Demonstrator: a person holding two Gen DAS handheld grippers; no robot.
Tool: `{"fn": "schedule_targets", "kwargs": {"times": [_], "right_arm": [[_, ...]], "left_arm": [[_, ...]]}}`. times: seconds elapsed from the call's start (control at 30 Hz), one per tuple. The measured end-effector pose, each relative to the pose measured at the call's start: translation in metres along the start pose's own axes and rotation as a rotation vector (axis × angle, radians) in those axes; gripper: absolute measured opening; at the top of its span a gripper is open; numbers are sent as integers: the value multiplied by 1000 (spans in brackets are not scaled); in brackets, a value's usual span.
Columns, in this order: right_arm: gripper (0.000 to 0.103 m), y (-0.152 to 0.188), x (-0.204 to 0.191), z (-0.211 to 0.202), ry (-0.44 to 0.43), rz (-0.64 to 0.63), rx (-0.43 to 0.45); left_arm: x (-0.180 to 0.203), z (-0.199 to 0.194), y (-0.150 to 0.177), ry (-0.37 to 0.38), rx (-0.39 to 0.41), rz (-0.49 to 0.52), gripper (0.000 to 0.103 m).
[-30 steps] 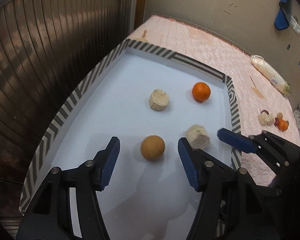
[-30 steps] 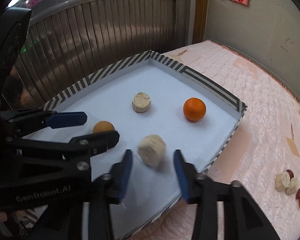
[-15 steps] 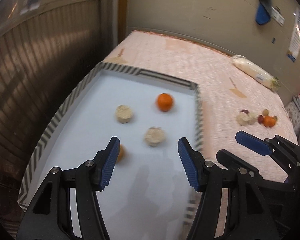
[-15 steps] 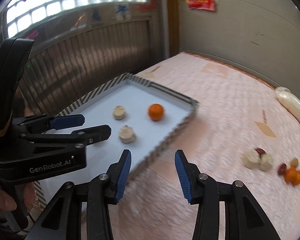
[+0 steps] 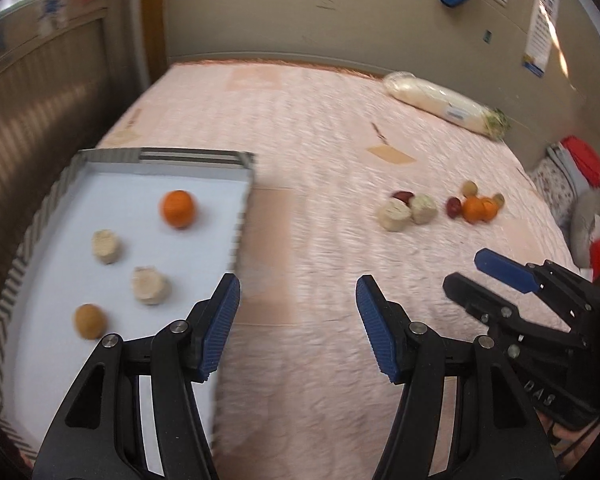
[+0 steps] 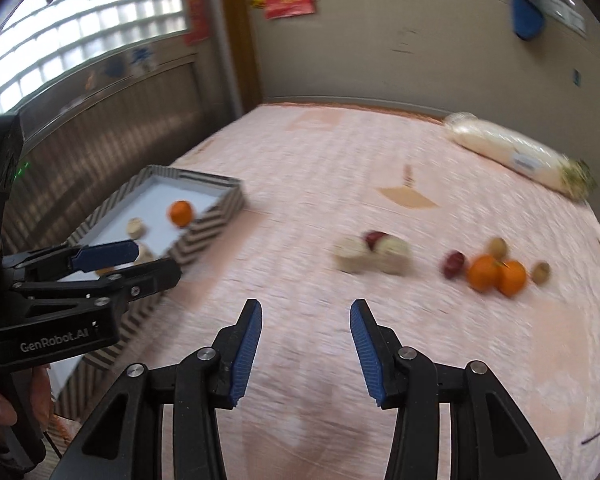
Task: Organize fruits
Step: 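Withdraw both open tools from the tray toward the remaining items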
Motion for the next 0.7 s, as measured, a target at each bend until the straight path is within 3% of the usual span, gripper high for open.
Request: {"fn": "schedule_targets", "kwargs": {"times": [0.43,0.7], "right_arm": [[44,25,67,-2,36,116,-13],[45,30,87,4,39,118,-22]], "left_arm": [[74,62,-8,9,-81,89,61],[83,101,-21,-34,-88,88,61]]}}
Point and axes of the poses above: each gripper's, at about its wrist camera, not at the fingertips, and z roughly the way its jaws point, x to its right, y to its underside, the point moved 10 cm from there along z, roughly the way its jaws point, and after that the axes turned 9 degrees about -z, right-handed, at the moved point
